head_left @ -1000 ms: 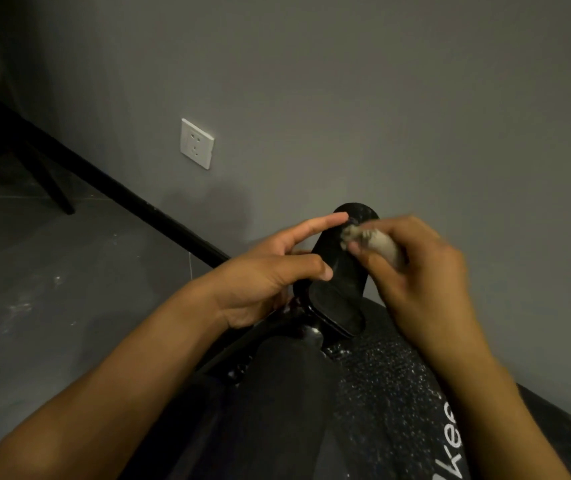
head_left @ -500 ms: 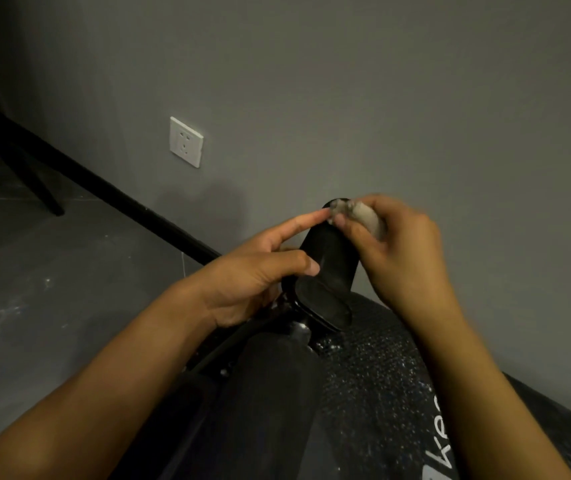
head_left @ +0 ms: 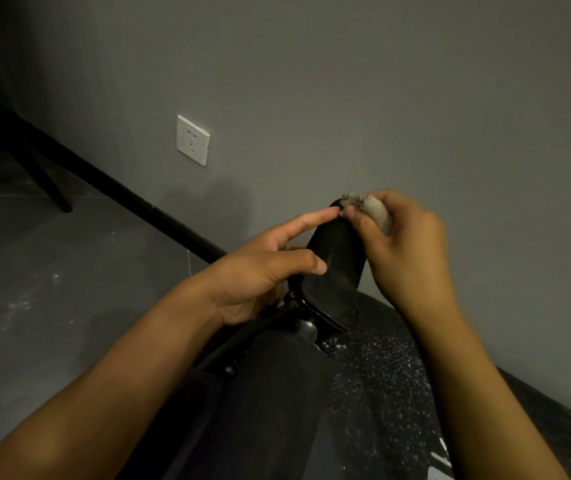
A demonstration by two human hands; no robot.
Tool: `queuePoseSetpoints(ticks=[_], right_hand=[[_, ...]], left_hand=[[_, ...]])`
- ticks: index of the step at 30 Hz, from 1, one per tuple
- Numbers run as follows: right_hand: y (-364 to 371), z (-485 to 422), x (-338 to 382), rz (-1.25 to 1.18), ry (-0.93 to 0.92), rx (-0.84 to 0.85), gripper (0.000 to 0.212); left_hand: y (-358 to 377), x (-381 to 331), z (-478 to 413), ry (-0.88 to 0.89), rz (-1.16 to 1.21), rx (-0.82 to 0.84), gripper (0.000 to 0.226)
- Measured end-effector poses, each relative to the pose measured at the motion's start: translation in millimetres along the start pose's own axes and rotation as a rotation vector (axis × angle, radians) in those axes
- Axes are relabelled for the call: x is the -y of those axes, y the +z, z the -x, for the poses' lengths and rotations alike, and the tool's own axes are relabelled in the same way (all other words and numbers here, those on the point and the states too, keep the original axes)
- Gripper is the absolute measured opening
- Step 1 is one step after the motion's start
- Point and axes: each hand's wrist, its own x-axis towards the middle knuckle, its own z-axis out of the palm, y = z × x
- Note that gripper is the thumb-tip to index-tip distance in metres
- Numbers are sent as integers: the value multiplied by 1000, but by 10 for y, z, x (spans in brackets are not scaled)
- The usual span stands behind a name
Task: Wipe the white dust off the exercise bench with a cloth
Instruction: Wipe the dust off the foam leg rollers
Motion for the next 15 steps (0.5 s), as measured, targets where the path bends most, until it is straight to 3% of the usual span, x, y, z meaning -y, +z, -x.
queuePoseSetpoints(ticks=[5, 12, 15], right_hand=[[-172, 343, 154, -197, -61, 215, 11], [40, -174, -15, 41, 26, -7, 3], [11, 13, 36, -25, -19, 49, 13]], left_hand=[[-11, 16, -12, 17, 34, 8, 70], [1, -6, 3, 8, -14, 2, 72], [-10, 2, -15, 3, 11, -24, 71]])
